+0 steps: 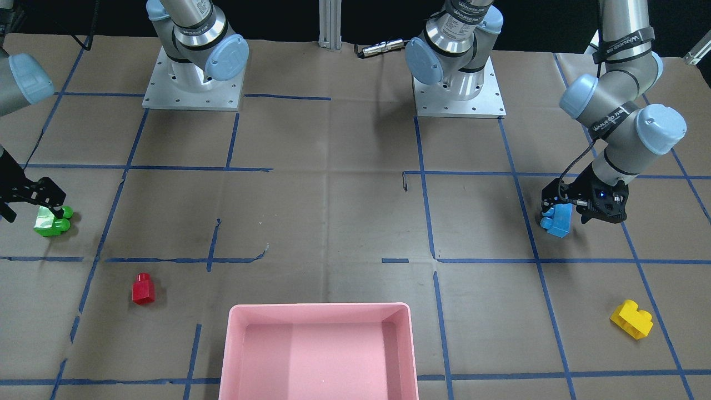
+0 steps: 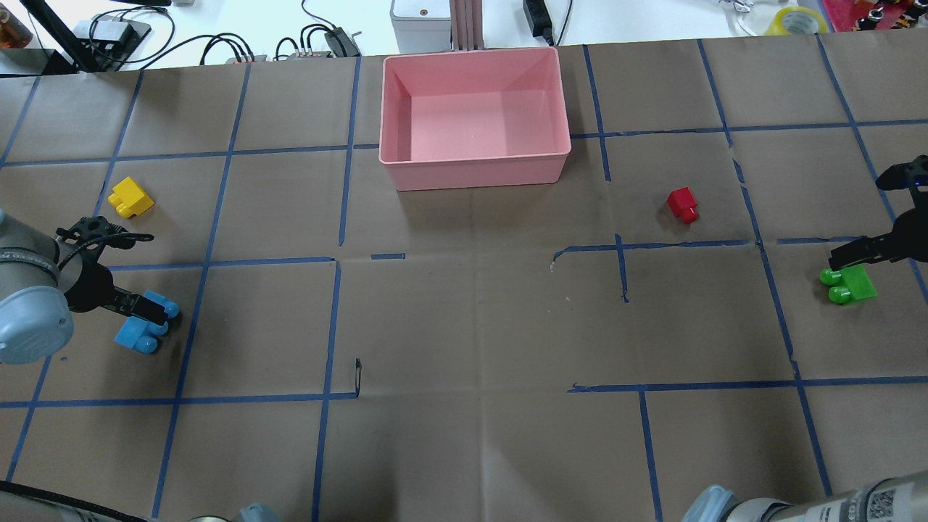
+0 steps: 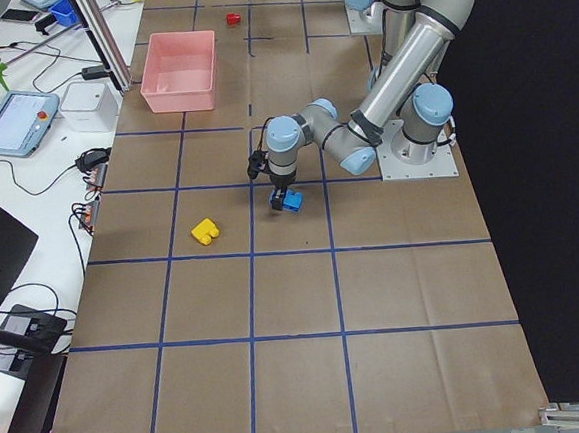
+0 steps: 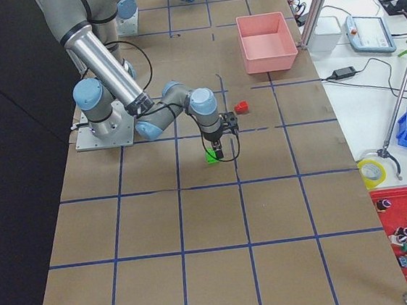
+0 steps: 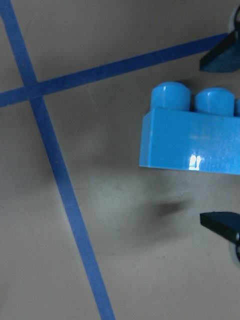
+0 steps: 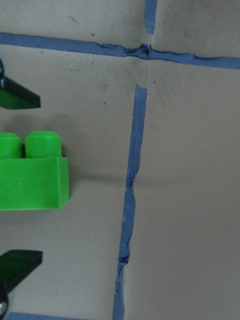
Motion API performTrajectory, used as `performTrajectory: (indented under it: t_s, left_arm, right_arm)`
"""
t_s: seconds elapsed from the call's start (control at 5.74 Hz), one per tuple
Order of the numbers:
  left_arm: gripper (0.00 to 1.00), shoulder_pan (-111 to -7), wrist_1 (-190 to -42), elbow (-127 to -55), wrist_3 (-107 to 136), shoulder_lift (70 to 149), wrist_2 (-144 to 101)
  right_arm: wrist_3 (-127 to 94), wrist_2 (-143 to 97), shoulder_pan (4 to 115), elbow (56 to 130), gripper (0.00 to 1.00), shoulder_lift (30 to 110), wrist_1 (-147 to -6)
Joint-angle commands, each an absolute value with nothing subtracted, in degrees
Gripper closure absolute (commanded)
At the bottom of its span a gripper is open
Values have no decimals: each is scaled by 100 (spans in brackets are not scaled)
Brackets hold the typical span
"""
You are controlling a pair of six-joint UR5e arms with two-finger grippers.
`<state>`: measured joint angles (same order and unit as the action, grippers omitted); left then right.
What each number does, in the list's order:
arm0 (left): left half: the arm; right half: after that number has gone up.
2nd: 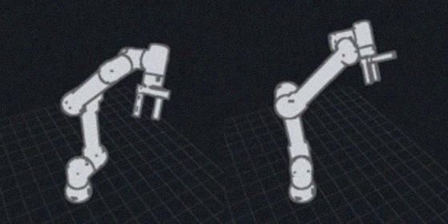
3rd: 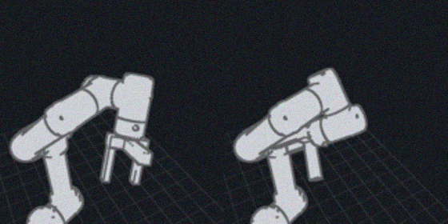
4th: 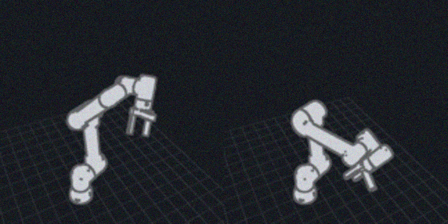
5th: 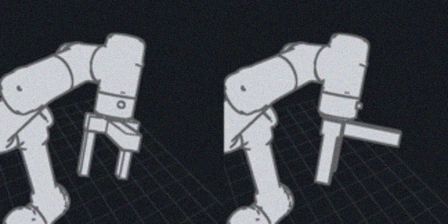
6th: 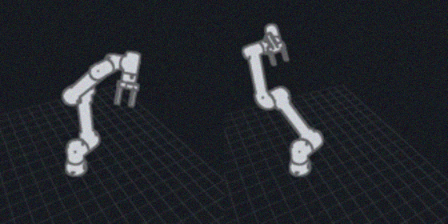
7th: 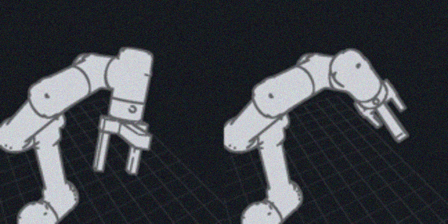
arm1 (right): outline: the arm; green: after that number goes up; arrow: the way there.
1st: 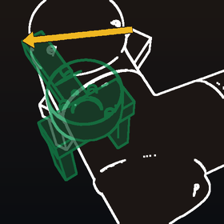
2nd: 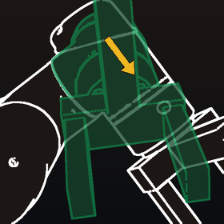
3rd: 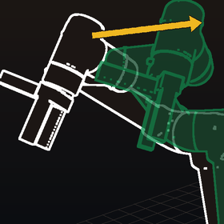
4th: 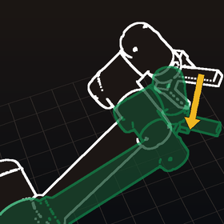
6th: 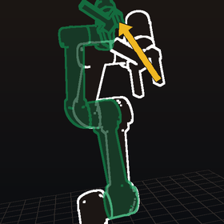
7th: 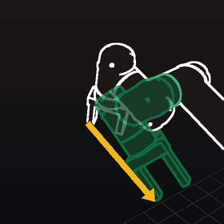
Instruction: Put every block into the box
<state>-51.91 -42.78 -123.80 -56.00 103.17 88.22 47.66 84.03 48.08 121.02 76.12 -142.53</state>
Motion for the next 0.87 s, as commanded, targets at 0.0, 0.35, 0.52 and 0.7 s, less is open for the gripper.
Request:
performTrajectory:
  t_s: [0.0, 0.35, 0.52, 0.7]
  left_arm:
    - [2, -5229, -4289, -12419, -5660, 10353, 8815]
    - [3, -5221, -4289, -12445, -5809, 10388, 8833]
    - [3, -5221, -4280, -12445, -5818, 10397, 8833]
    - [10, -5221, -4280, -12445, -5844, 10415, 8833]
  right_arm:
    - [4746, 8429, 4808, 12304, 1, 7384, -14650]
    - [4790, 8472, 4808, 12357, 1, 7111, -14818]
    - [4773, 8568, 4808, 12357, 7, 7119, -14801]
    - [4764, 8778, 4808, 12357, 25, 7154, -14722]
